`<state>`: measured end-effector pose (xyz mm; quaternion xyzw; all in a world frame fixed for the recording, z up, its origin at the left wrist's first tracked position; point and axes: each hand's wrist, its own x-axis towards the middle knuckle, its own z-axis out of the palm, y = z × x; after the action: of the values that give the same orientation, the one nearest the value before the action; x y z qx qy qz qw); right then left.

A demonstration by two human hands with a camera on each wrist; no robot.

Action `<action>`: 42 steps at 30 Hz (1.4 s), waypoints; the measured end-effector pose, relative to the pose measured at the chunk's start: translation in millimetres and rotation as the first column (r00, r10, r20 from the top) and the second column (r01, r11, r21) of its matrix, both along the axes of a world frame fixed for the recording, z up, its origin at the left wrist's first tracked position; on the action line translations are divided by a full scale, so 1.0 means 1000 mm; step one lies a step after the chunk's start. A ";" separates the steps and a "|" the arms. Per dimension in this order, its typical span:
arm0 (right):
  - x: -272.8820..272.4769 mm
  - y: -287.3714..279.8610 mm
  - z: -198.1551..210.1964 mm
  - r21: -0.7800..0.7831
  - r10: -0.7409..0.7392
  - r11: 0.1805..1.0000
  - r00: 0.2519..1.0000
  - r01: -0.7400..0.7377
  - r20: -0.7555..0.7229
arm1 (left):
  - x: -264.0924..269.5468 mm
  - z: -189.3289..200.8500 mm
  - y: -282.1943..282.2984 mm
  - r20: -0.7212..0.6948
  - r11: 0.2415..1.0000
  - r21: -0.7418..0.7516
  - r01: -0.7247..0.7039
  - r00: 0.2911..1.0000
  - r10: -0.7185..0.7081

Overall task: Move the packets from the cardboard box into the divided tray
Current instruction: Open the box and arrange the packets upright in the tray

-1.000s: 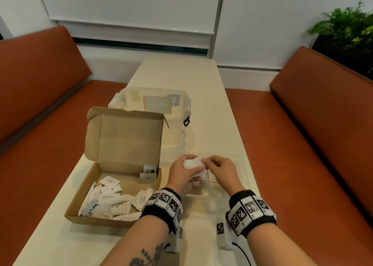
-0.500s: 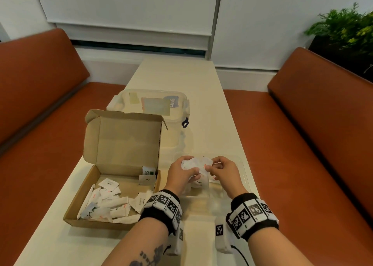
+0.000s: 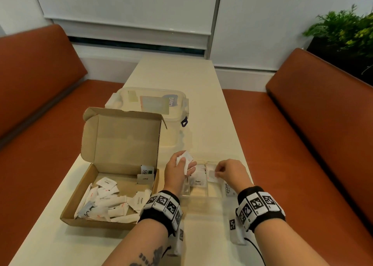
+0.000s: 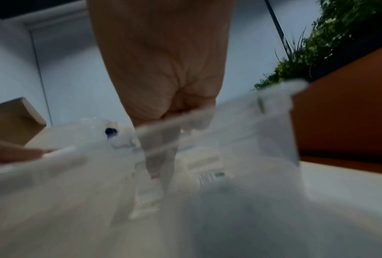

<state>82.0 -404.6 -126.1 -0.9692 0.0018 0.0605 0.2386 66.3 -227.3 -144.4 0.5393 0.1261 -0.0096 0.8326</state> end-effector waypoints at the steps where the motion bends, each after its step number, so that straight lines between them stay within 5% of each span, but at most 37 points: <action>1: 0.000 0.001 -0.004 -0.013 0.008 1.000 1.000 -0.008 -0.006 | 0.000 0.000 0.000 -0.003 1.000 0.000 0.008 1.000 -0.008; 7: -0.001 0.006 -0.020 -0.071 0.025 0.997 0.999 -0.022 0.038 | 0.000 0.002 -0.001 -0.007 1.000 0.010 0.021 1.000 -0.021; 12: -0.009 0.003 -0.023 0.033 -0.047 0.999 0.993 0.044 0.110 | 0.000 0.003 -0.001 -0.011 1.000 -0.003 0.021 1.000 -0.021; 20: -0.013 0.013 -0.027 -0.142 -0.047 0.988 0.993 0.062 0.104 | -0.001 0.006 -0.001 0.003 0.998 0.043 0.046 0.999 -0.047; 31: -0.013 0.012 -0.029 -0.109 -0.067 0.991 0.992 0.079 0.106 | -0.003 0.007 -0.003 -0.027 0.992 0.103 0.067 0.998 -0.065; 34: -0.015 0.014 -0.021 0.102 -0.143 0.987 0.972 0.125 0.188 | -0.001 0.006 -0.003 -0.065 0.987 0.125 0.105 0.993 -0.098; 37: -0.015 0.021 -0.006 0.431 -0.207 0.896 0.958 0.106 0.196 | 0.000 0.007 -0.003 -0.083 0.978 0.147 0.150 0.987 -0.139; 42: -0.017 0.030 0.001 0.591 -0.148 0.803 0.987 0.079 0.069 | -0.002 0.010 -0.004 -0.076 0.944 0.214 0.253 0.967 -0.242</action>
<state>64.6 -374.5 -124.9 -0.8482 0.0276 -0.0104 0.5289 64.2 -231.4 -134.4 0.6400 0.0782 -0.1130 0.7560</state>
